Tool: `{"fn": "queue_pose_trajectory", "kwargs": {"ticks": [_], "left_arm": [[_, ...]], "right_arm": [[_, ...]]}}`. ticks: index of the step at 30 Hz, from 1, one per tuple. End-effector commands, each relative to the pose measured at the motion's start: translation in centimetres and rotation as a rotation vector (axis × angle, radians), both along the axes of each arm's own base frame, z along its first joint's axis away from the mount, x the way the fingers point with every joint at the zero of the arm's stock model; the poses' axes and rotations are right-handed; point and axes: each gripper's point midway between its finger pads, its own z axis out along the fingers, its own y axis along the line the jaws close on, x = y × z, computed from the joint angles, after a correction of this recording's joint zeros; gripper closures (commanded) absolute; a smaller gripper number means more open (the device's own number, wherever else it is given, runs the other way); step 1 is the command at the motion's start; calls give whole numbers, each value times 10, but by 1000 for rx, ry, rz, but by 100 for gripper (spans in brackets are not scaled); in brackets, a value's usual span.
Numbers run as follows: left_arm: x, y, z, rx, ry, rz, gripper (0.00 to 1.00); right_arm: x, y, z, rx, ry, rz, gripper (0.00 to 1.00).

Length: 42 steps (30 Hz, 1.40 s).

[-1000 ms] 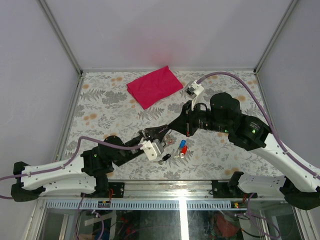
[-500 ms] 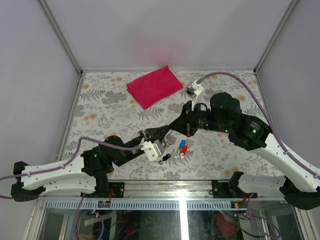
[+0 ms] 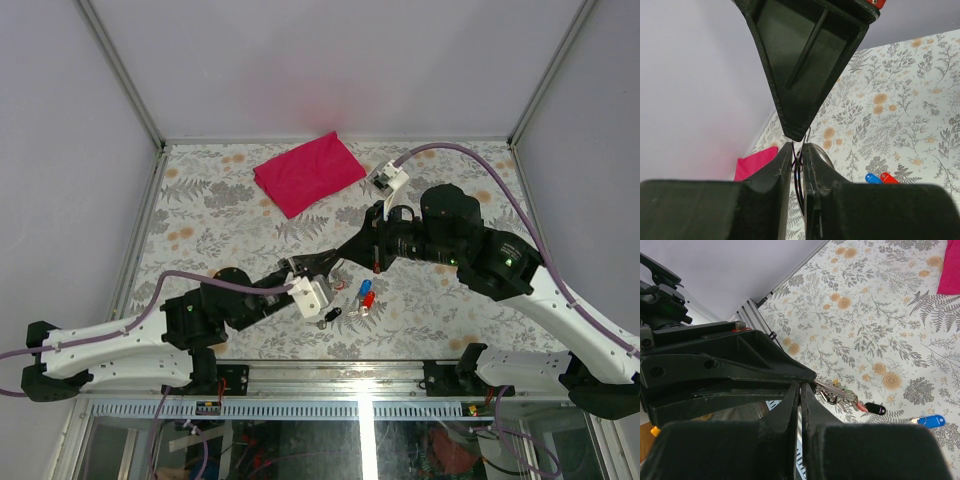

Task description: Put the keys on the keyring

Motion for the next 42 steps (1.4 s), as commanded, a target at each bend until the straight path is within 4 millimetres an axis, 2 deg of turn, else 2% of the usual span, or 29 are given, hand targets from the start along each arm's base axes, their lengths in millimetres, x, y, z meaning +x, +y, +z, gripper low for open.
{"fn": "queue_pose_trajectory", "kwargs": {"ticks": [1,3,8,12,16,20,27,31,35,42], "left_arm": [[12,11,9,-14,52,96,100],[13,11,10,-20,77,107,100],[11,9,14,-55,114,102,100],[10,10,16,-70,137,102,100],[9,13,18,-92,164,104,100],[7,12,19,-107,186,96,100],[7,11,17,-117,219,101,100],[7,9,13,-107,236,106,100],[9,9,9,-101,240,117,100],[11,11,-5,-65,240,133,100]], "right_arm": [[-6,2,43,110,-61,26,100],[-6,1,42,112,-64,19,100],[-3,-5,48,137,-86,-14,72],[-2,-15,57,178,-122,-52,61],[2,-28,57,204,-149,-115,59],[5,-36,47,192,-143,-161,59],[8,-44,28,169,-109,-207,59],[7,-39,22,179,-88,-198,58],[8,-36,1,128,-43,-201,58],[17,-55,-64,-40,86,-344,58]]}}
